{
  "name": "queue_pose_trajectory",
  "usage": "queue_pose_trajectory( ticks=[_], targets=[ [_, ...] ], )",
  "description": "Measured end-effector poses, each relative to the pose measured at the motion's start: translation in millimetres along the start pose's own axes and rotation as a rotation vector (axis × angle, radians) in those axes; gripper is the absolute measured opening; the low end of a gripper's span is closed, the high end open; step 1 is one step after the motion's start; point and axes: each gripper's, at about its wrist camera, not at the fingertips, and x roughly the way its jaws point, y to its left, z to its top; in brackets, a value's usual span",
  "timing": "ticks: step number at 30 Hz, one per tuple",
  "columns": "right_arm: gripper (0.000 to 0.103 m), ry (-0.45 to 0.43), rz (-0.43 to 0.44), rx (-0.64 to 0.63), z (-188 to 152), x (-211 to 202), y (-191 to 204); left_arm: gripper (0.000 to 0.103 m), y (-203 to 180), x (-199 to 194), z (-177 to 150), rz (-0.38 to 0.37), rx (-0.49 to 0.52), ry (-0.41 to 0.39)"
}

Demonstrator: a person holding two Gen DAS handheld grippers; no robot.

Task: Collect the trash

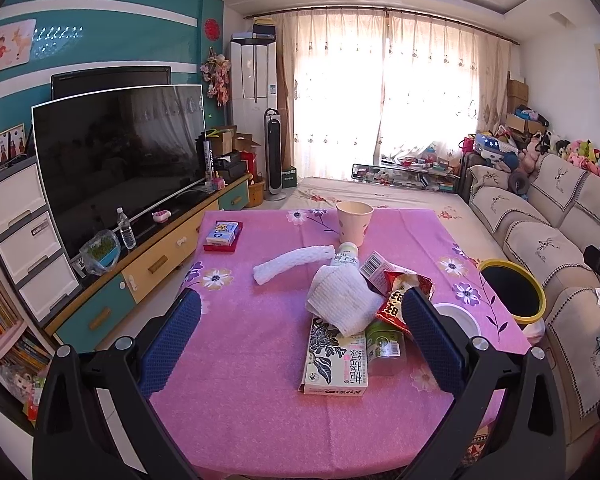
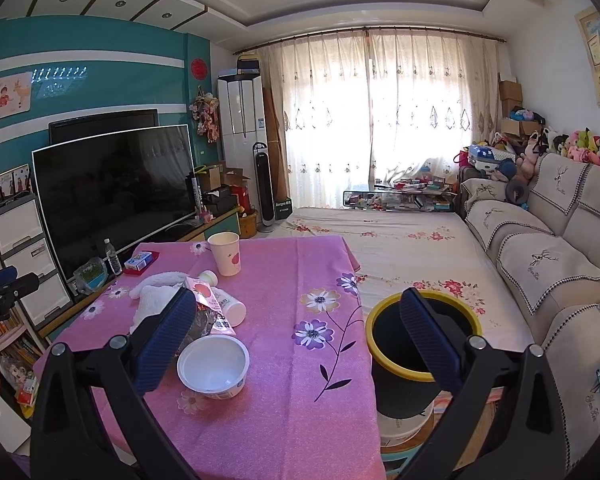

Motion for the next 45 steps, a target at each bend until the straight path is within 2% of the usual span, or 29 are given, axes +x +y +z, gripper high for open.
queue_pose_trajectory(
  ticks=[45],
  targets=[
    [0.097, 0.015, -0.002, 0.009, -6.9, 7.2, -0.9, 0.099, -3.3, 3.2, -1.3, 0.002, 0.013, 0.008]
  ],
)
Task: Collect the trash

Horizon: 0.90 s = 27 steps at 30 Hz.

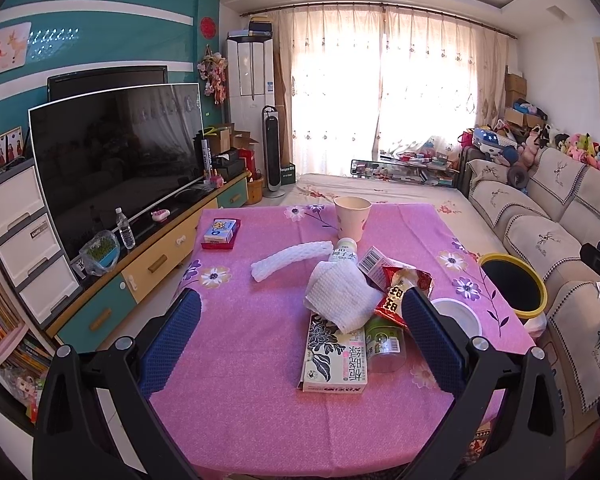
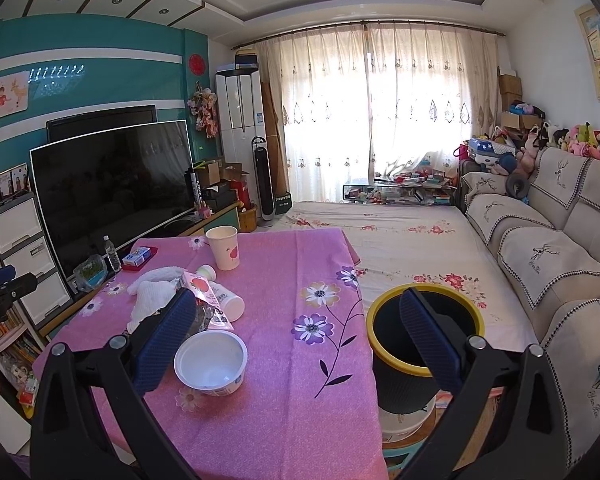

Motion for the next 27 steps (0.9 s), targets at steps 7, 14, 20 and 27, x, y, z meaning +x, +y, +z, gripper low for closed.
queue_pose_trajectory(
  ticks=[7, 14, 20, 27],
  targets=[
    [0.097, 0.002, 0.001, 0.001, -3, 2, 0, 0.099, -1, 1, -2, -0.001, 0.002, 0.004],
    [0.097, 0.006, 0.001, 0.002, -4, 4, 0, 0.099, -2, 3, -2, -0.005, 0.006, 0.008],
    [0.097, 0.021, -0.001, 0.003, -8, 10, -2, 0.099, -3, 11, -4, -0.011, 0.011, 0.025],
    [0.097, 0.091, 0.017, -0.006, -14, 28, 0, 0.099, -4, 25, -5, -0.014, 0.015, 0.049]
  ],
)
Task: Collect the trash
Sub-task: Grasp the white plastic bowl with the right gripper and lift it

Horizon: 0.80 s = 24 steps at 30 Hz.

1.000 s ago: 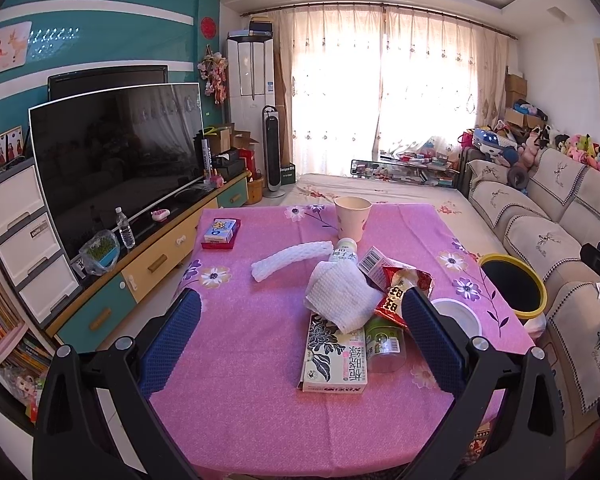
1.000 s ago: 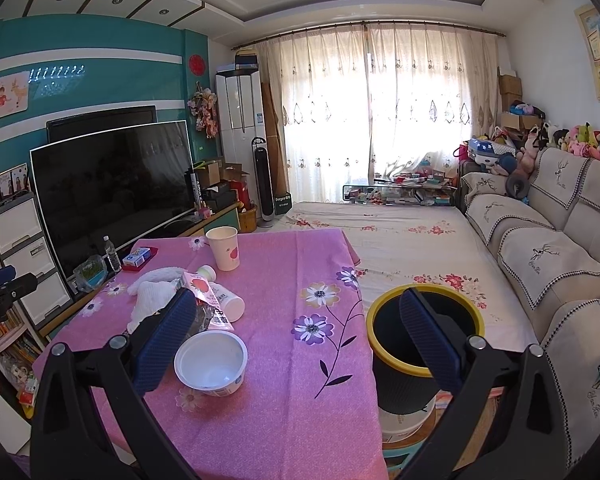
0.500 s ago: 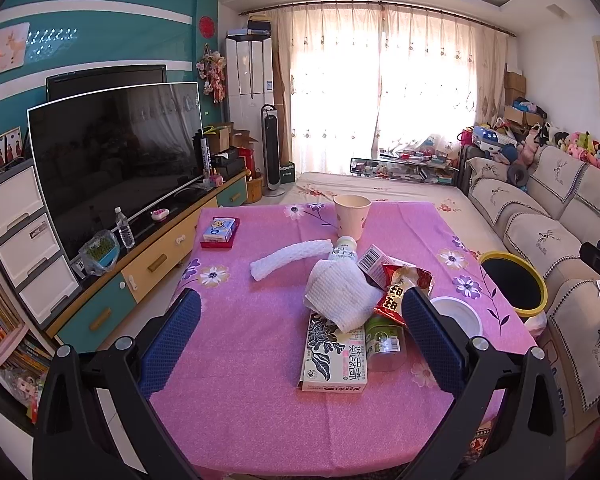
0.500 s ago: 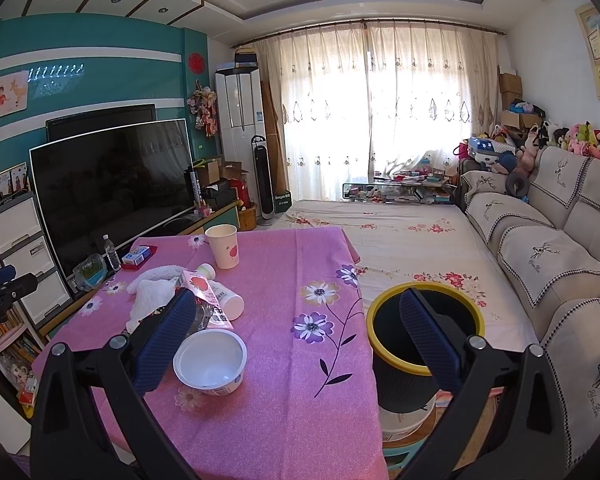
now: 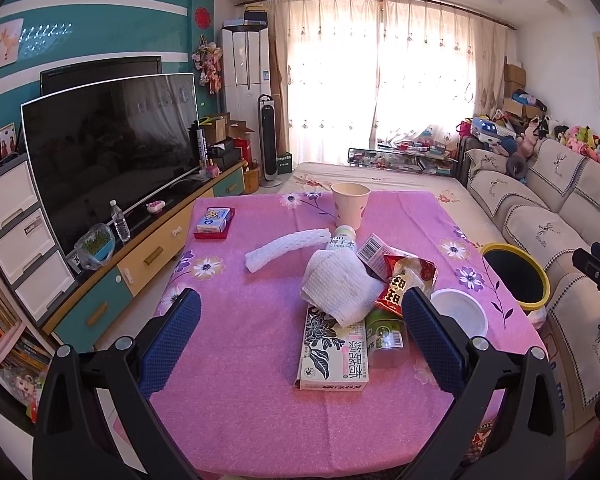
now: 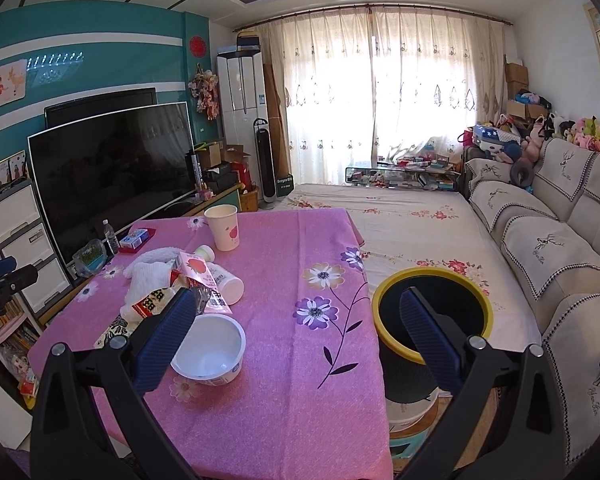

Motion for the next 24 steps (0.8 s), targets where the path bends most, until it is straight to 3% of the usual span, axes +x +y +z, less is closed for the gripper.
queue_pose_trajectory(
  ticks=[7, 15, 20, 23, 24],
  targets=[
    [0.095, 0.277, 0.168, -0.011, -8, 77, 11, 0.099, 3, 26, -2, -0.014, -0.013, 0.043],
    [0.059, 0.486, 0.167, -0.079, -22, 151, 36, 0.099, 7, 61, -2, -0.031, -0.025, 0.087],
    [0.038, 0.565, 0.169, -0.102, -33, 179, 49, 0.099, 9, 75, 1, -0.043, -0.028, 0.098],
    [0.015, 0.587, 0.176, -0.095, -38, 188, 51, 0.099, 6, 81, 1, -0.051, -0.023, 0.105],
    [0.011, 0.590, 0.188, -0.083, -38, 189, 50, 0.099, 5, 83, 2, -0.053, -0.020, 0.107]
  ],
)
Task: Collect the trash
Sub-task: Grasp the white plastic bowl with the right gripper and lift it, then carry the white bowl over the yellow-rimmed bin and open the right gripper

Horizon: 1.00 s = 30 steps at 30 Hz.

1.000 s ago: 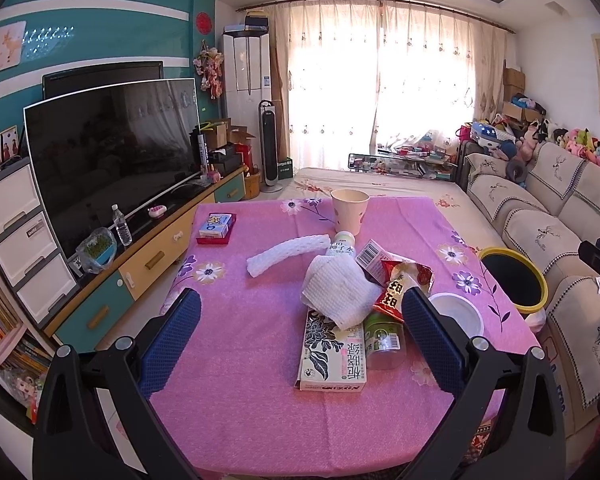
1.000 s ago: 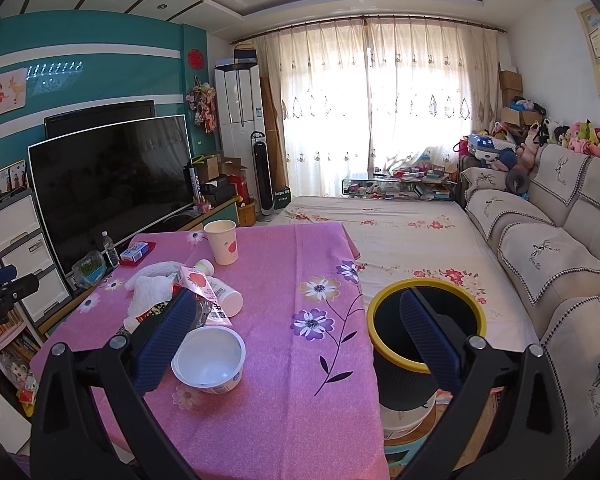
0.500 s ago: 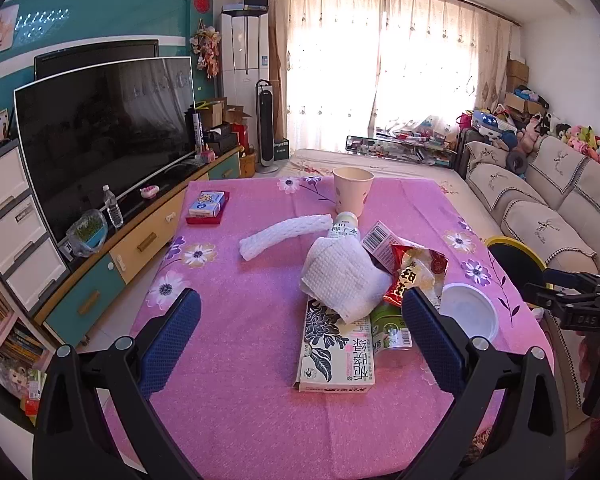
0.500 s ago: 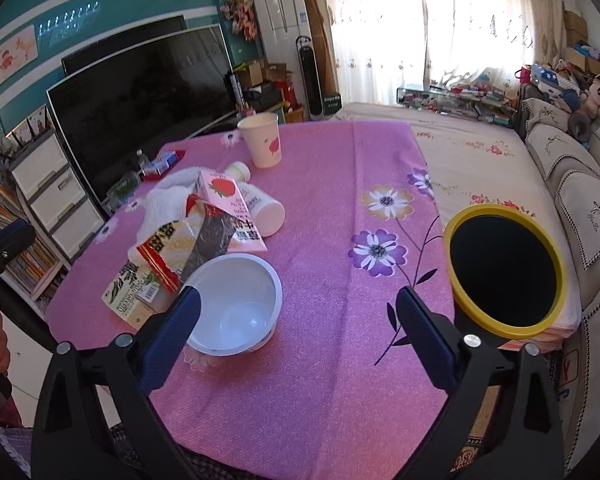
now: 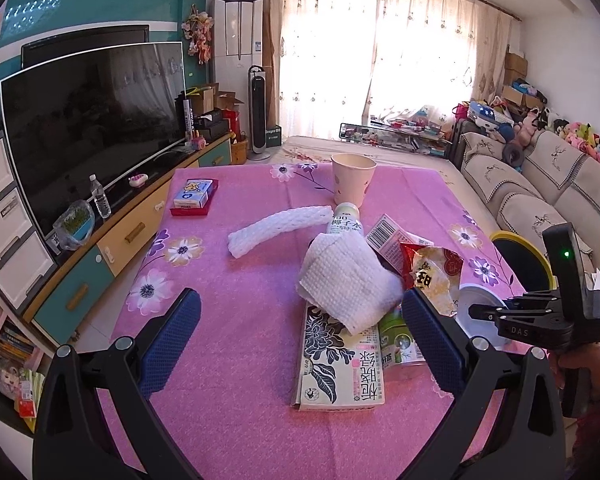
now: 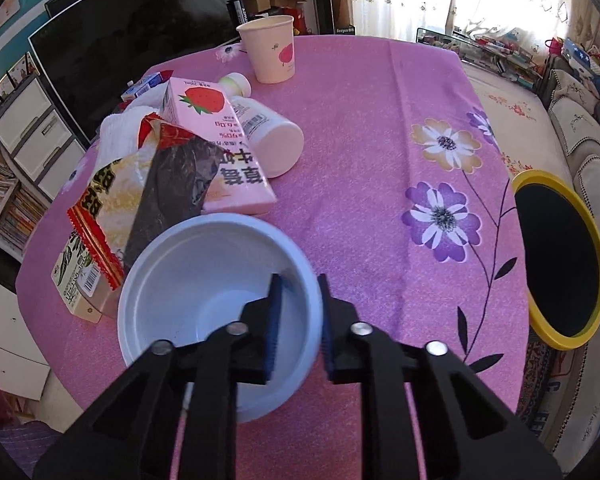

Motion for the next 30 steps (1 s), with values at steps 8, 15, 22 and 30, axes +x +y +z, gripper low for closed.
queue_pose_trajectory(
  ticks=[8, 15, 22, 30],
  targets=[
    [0.008, -0.043, 0.050, 0.040, 1, -30, -17, 0.099, -8, 9, 1, -0.022, 0.020, 0.013],
    [0.008, -0.148, -0.090, 0.209, 4, -77, -103, 0.099, -23, 13, 2, -0.043, 0.050, 0.022],
    [0.008, -0.095, -0.329, 0.387, 6, -59, -218, 0.099, -47, 19, 2, -0.058, 0.093, 0.034],
    [0.008, 0.034, -0.407, 0.472, 15, 7, -291, 0.099, -77, 27, 7, -0.065, 0.128, 0.047]
  ],
)
